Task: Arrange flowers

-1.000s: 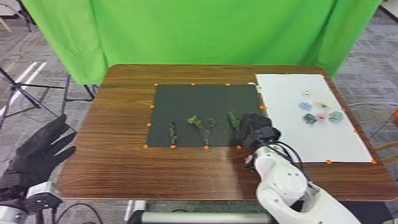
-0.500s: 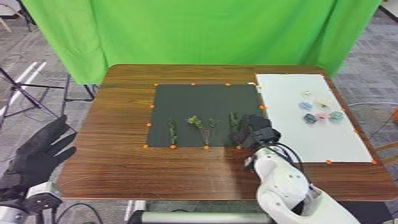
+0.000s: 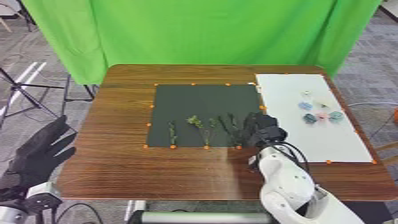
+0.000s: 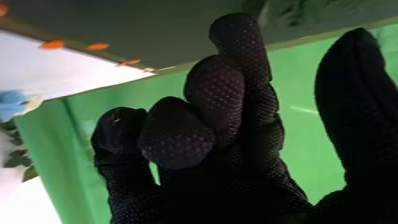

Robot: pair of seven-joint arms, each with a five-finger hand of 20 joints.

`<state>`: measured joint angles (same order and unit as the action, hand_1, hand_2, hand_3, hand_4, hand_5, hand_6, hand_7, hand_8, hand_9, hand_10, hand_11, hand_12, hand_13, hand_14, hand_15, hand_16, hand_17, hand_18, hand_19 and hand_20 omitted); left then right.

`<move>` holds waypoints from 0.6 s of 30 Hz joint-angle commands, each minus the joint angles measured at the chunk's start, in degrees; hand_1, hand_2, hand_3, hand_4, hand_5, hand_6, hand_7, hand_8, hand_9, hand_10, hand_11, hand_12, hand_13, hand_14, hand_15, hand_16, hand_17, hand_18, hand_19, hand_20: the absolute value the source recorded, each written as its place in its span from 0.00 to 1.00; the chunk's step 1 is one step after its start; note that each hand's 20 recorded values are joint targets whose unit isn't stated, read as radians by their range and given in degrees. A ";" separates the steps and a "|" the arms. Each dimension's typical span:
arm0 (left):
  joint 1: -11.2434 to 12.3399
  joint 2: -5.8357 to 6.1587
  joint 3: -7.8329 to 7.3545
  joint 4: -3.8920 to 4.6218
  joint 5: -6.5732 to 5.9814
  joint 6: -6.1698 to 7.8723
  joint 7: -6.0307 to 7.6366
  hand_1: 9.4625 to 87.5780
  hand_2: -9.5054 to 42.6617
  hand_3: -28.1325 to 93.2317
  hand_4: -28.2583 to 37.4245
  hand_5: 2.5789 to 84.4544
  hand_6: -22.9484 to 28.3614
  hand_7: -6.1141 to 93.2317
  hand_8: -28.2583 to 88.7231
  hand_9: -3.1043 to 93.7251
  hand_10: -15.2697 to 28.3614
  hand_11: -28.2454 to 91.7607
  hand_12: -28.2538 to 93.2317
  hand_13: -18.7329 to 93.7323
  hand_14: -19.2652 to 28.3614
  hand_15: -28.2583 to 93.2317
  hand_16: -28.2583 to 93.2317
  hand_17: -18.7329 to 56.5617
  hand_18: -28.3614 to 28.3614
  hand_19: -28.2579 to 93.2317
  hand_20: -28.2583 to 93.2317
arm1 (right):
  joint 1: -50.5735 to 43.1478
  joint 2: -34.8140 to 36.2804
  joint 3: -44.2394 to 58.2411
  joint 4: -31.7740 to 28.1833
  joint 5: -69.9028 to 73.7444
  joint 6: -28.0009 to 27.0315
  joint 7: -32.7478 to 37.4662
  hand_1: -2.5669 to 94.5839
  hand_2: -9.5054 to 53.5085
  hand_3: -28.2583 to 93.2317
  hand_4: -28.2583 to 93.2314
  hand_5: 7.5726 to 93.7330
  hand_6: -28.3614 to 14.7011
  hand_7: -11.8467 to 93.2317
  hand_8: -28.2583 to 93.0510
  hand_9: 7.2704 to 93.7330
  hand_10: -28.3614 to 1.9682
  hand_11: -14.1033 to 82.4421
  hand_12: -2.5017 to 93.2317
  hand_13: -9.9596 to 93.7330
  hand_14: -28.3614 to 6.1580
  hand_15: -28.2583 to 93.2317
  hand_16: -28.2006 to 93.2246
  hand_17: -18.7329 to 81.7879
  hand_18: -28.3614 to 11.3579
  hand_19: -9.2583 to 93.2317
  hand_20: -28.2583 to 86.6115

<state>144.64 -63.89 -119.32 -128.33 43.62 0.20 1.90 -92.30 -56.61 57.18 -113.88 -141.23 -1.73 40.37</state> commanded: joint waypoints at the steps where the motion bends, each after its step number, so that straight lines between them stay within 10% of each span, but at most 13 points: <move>1: 0.82 -0.45 -0.30 -0.25 0.11 -0.15 -0.19 0.18 0.12 0.81 0.03 0.23 0.45 0.24 0.16 0.21 0.54 0.31 0.40 0.28 0.65 0.37 0.30 0.08 0.82 0.52 0.31 | 1.80 4.24 5.83 2.06 -0.57 4.57 4.43 0.29 0.00 0.90 0.03 0.67 0.64 0.52 0.12 0.73 0.56 0.71 0.45 0.75 0.56 0.87 0.53 0.47 0.12 0.94 0.72; 10: 1.12 -0.60 -0.43 -0.39 0.17 0.10 -0.02 0.18 0.12 0.81 0.03 0.23 0.45 0.24 0.16 0.21 0.54 0.31 0.40 0.28 0.65 0.37 0.30 0.08 0.82 0.52 0.31 | 2.26 8.32 12.41 7.81 2.28 -1.17 4.45 0.31 0.00 0.95 0.00 0.33 0.50 0.41 0.12 0.36 0.41 0.48 0.30 0.50 0.46 0.78 0.41 0.36 0.19 0.87 0.72; 18: 1.03 -0.62 -0.82 -0.42 0.21 -0.36 -0.02 0.18 0.12 0.81 0.03 0.23 0.45 0.24 0.16 0.21 0.55 0.31 0.40 0.28 0.65 0.37 0.30 0.08 0.82 0.52 0.31 | 1.99 8.41 13.15 11.53 3.16 -6.23 5.60 0.33 0.00 0.97 0.01 0.26 0.51 0.38 0.13 0.30 0.40 0.39 0.29 0.46 0.46 0.72 0.37 0.34 0.21 0.82 0.70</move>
<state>145.05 -64.08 -119.58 -128.39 43.63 0.23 2.01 -89.58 -48.36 69.61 -104.17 -138.81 -5.03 44.48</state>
